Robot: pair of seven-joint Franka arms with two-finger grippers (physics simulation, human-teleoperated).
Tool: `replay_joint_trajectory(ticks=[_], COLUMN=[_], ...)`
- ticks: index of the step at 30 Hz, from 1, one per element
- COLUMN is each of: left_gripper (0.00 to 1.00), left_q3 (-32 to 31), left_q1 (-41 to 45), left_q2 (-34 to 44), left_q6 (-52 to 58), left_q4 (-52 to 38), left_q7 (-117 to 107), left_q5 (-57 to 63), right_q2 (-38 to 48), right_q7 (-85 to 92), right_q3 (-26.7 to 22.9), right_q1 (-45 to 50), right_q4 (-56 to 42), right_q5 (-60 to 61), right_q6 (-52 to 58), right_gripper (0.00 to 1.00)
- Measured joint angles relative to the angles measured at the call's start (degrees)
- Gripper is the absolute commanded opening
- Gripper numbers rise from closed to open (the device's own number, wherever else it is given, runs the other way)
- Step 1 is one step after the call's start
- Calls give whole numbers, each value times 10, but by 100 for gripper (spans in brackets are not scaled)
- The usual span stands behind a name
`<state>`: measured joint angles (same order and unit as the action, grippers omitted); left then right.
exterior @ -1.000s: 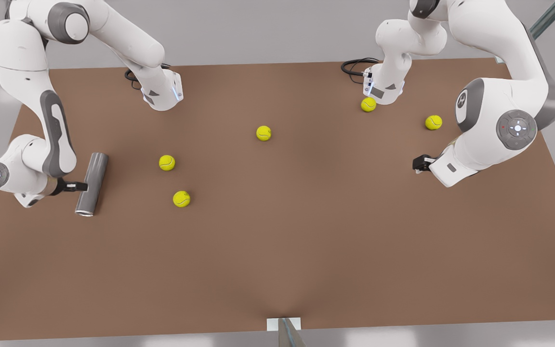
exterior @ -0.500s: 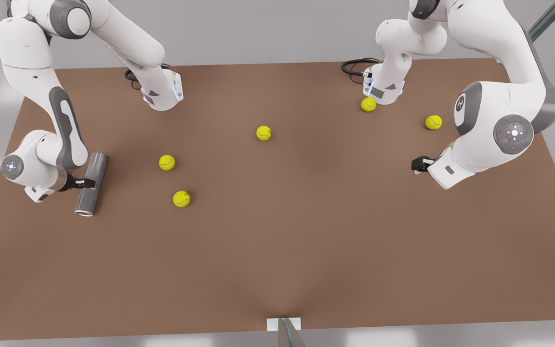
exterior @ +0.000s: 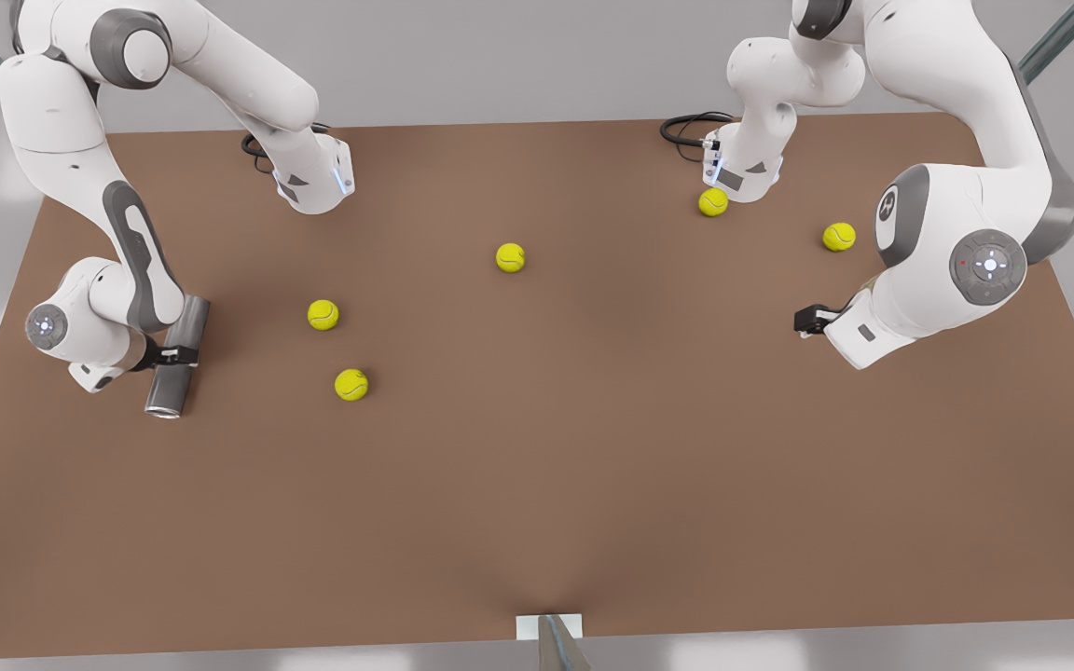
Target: Put the tennis tube upright
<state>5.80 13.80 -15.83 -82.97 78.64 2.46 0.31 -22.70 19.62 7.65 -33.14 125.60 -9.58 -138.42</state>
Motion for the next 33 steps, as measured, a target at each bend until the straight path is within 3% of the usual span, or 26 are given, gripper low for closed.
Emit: replay_joint_trajectory(ticks=[18,20,27,33], left_gripper=[100,100,100,100], left_q3=[0,0,0,0], left_q1=[0,0,0,-1], left_q2=[0,0,0,-1], left_q6=[0,0,0,-1], left_q4=[8,10,12,13], left_q7=[0,0,0,0], left_q5=[-1,-1,-1,-1], right_q2=[-20,-23,-26,-25], right_q7=[0,0,-1,0], right_q3=[0,0,0,0], right_q1=[-7,-7,-7,-7], right_q4=[0,0,-1,-1], right_q5=[-11,-11,-11,-11], right_q6=[-22,-23,-23,-23], right_gripper=[100,93,83,83])
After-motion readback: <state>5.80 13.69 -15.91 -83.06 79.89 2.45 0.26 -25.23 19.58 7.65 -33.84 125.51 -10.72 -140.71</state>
